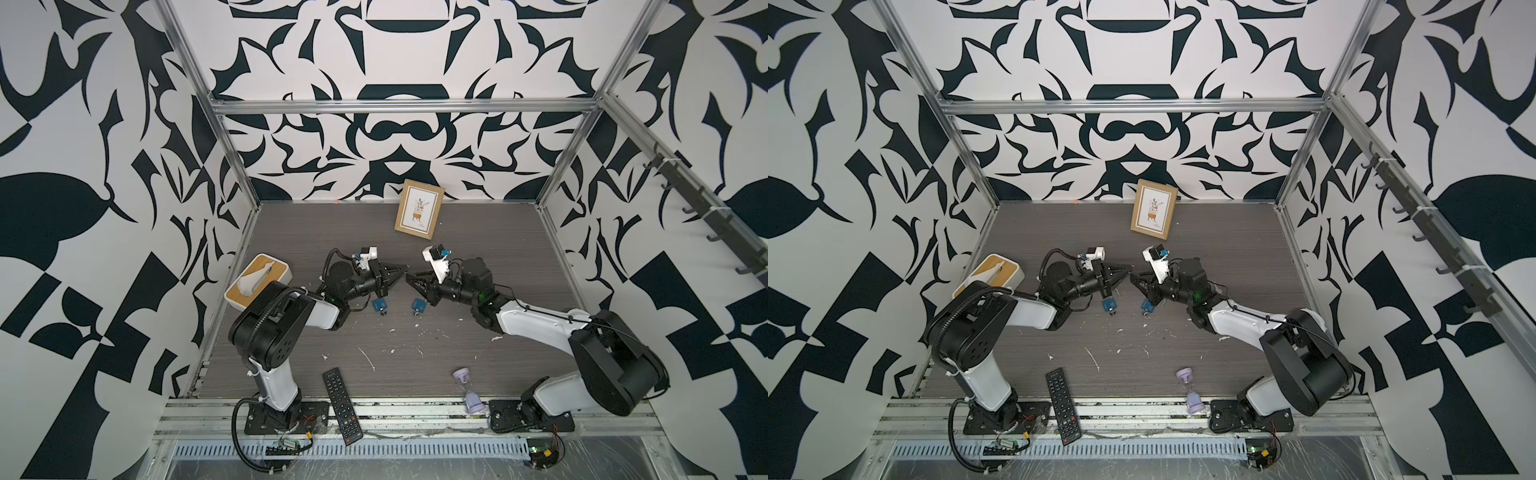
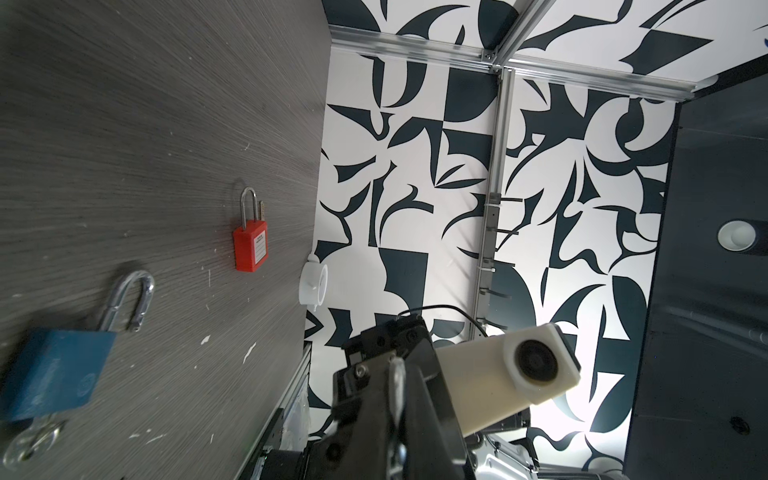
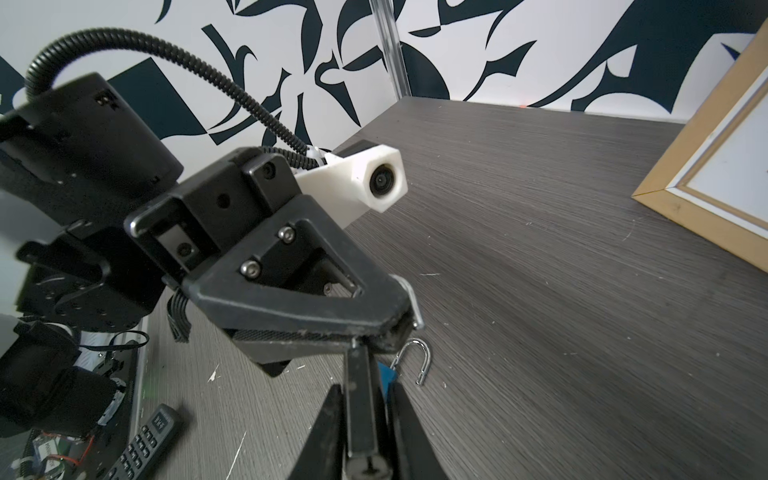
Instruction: Lock with the key
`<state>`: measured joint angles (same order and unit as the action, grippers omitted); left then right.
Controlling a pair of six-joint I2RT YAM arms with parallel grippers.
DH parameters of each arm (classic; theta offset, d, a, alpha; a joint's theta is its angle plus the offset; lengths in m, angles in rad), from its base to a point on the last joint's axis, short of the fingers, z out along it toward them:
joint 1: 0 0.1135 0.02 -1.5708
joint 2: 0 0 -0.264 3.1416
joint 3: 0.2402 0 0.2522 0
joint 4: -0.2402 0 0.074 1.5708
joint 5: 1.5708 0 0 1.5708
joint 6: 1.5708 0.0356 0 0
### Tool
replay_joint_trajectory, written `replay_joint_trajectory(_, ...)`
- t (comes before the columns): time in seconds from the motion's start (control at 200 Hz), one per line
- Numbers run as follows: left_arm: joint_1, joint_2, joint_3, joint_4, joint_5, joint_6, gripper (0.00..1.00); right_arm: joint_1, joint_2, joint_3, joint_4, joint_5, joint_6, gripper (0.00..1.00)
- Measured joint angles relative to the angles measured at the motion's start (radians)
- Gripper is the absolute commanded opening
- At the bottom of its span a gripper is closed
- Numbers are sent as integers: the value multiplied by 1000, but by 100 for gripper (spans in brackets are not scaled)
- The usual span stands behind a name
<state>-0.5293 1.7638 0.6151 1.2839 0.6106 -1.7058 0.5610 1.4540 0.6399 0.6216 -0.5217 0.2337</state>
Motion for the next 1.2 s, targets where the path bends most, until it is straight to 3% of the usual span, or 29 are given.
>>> replay_joint_trajectory(0.175,-3,13,0,6,0,0,0,0,0,0,2,7,2,23)
replay_joint_trajectory(0.385,-2,14,0,10,0,-8,0,0,-2,-1,3,-1,3,12)
replay_joint_trajectory(0.51,-2,14,0,13,0,-8,0,0,-2,-1,4,-3,6,0)
replay_joint_trajectory(0.58,-2,14,0,14,0,-7,0,-2,-2,-1,4,-5,13,0)
replay_joint_trajectory(0.66,-2,16,1,16,4,-2,43,-9,-2,1,-5,-20,42,0)
replay_joint_trajectory(0.725,2,16,5,25,12,11,59,-24,-2,8,-48,-31,84,0)
replay_joint_trajectory(0.865,32,16,29,8,71,89,67,-77,-45,46,-219,-51,199,0)
replay_joint_trajectory(1.05,102,16,92,-17,158,277,68,-176,-160,134,-440,-150,404,0)
replay_joint_trajectory(1.2,114,16,145,-37,225,407,66,-243,-189,158,-488,-280,640,0)
